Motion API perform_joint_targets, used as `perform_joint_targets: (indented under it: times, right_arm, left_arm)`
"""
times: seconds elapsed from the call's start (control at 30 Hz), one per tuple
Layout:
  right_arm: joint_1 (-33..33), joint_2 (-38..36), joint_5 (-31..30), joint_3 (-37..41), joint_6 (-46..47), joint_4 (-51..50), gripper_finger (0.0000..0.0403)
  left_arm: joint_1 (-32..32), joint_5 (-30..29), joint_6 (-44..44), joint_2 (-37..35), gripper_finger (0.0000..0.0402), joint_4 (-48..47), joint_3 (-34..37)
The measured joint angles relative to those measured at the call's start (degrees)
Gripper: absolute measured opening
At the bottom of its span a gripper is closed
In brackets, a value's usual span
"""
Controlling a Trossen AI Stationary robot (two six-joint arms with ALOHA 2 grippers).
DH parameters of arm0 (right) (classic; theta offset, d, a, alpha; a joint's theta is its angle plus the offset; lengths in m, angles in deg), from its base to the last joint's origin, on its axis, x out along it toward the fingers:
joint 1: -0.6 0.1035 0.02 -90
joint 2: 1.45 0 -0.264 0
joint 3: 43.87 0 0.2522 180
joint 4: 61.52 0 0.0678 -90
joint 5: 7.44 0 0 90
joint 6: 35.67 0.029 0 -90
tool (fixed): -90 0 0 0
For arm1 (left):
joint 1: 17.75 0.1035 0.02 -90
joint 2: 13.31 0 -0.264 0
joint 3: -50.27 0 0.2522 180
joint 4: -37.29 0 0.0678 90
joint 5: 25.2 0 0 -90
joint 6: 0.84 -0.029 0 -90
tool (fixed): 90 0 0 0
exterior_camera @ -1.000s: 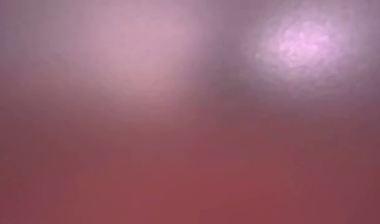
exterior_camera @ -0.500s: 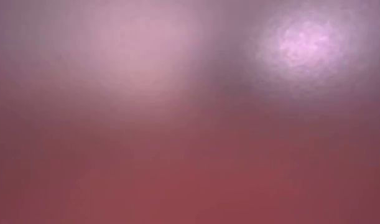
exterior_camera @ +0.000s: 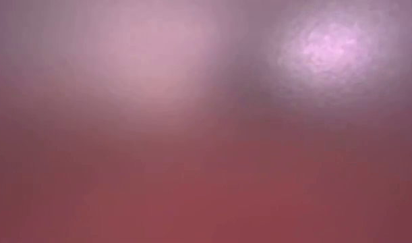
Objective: Pick & Place Food Item
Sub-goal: Put the red food coloring bottle into the transparent bin, then put the top left blue food coloring bottle into the transparent bin
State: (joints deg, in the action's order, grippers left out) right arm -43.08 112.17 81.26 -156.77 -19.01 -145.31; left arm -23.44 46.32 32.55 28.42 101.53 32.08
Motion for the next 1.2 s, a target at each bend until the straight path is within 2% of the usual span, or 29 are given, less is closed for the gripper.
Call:
perform_joint_targets:
  times: [0.2, 0.43, 0.73, 0.93, 1.07, 1.2]
  right_arm:
    - [-0.4, 0.0, 0.0, 0.0, -0.2, -0.2, 0.0151]
    - [-0.4, -0.7, 0.0, 0.0, -0.6, 0.2, 0.0144]
    - [1.6, -8.7, 0.5, 0.0, -0.3, 0.5, 0.0140]
    - [11.3, -14.8, 7.1, 0.0, -0.1, 1.7, 0.0143]
    - [22.1, -17.1, 7.4, 0.0, -0.2, 6.6, 0.0140]
    - [30.8, -17.0, 7.2, 0.0, 4.1, 15.4, 0.0137]
  left_arm:
    - [0.0, 0.0, 0.0, 0.0, 0.0076, 0.0, 0.0]
    - [0.0, 0.0, 0.1, 0.0, 0.0076, 0.0, 0.0]
    - [0.0, 0.1, 0.3, 0.0, 0.0076, 0.0, 0.0]
    - [0.0, 0.3, 0.3, 0.0, 0.0076, 0.0, 0.0]
    - [0.0, 1.1, 1.0, 0.0, 0.0076, 0.0, 0.0]
    - [0.0, 1.4, 1.7, 0.0, 0.0076, 0.0, 0.0]
